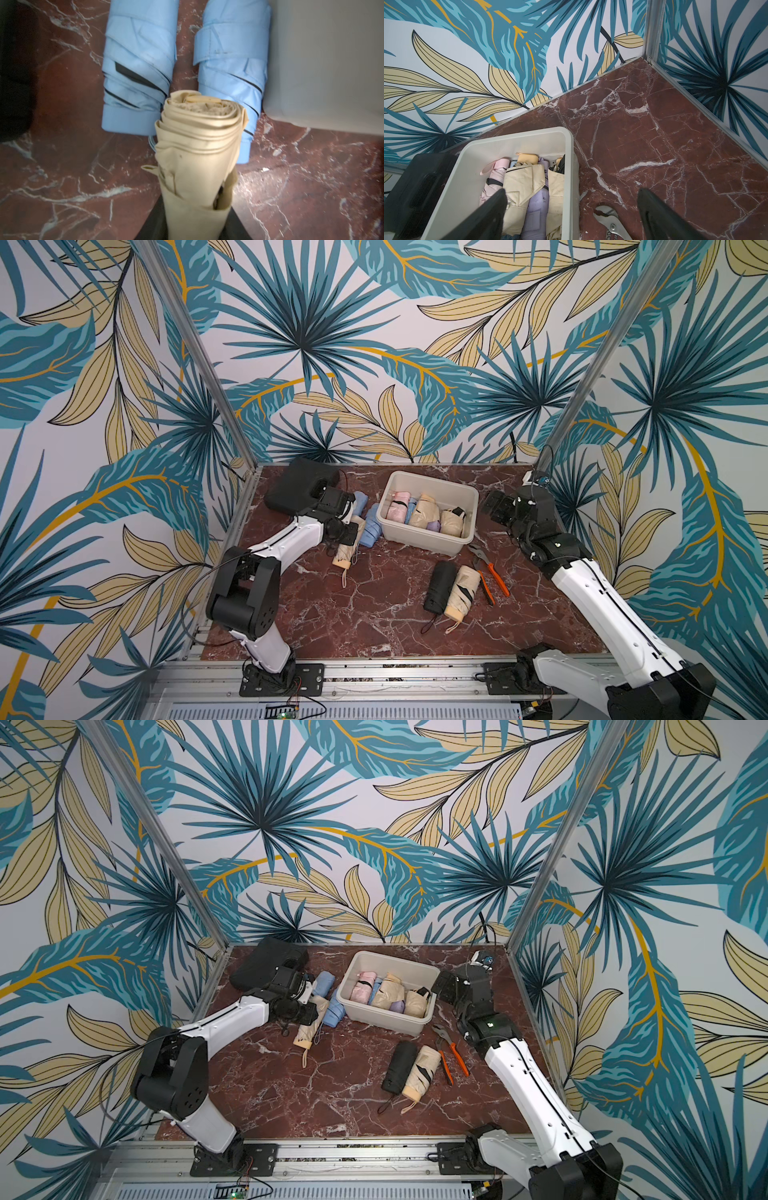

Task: Put the umbrella into the storage box
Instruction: Pick up the umbrella from the center of the board.

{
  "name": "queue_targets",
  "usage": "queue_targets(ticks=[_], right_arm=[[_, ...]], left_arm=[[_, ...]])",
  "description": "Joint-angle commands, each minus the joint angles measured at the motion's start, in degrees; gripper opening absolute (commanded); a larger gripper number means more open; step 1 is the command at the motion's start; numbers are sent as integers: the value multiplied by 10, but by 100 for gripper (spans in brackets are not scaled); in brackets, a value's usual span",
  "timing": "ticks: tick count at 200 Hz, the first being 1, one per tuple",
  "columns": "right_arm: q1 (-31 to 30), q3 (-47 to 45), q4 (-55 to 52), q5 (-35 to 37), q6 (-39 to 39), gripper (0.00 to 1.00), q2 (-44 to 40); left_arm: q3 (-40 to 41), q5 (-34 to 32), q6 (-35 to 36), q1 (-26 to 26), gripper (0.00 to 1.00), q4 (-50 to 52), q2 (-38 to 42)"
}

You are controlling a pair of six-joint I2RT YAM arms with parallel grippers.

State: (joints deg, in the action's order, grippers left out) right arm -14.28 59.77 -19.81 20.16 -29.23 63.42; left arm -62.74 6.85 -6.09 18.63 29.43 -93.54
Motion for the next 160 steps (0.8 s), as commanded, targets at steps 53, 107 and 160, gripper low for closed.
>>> queue_targets(ticks=[53,107,160], right_arm=[[1,-12,-16,-30,-17,99,-25],[1,-14,-23,-36,-6,100,-36],[1,-1,-56,-49,26,99,-36]], left_arm=[[104,60,-41,130,33,-15,145],[96,24,-5,209,35,13,91],[81,1,-5,226,56,-8,47]])
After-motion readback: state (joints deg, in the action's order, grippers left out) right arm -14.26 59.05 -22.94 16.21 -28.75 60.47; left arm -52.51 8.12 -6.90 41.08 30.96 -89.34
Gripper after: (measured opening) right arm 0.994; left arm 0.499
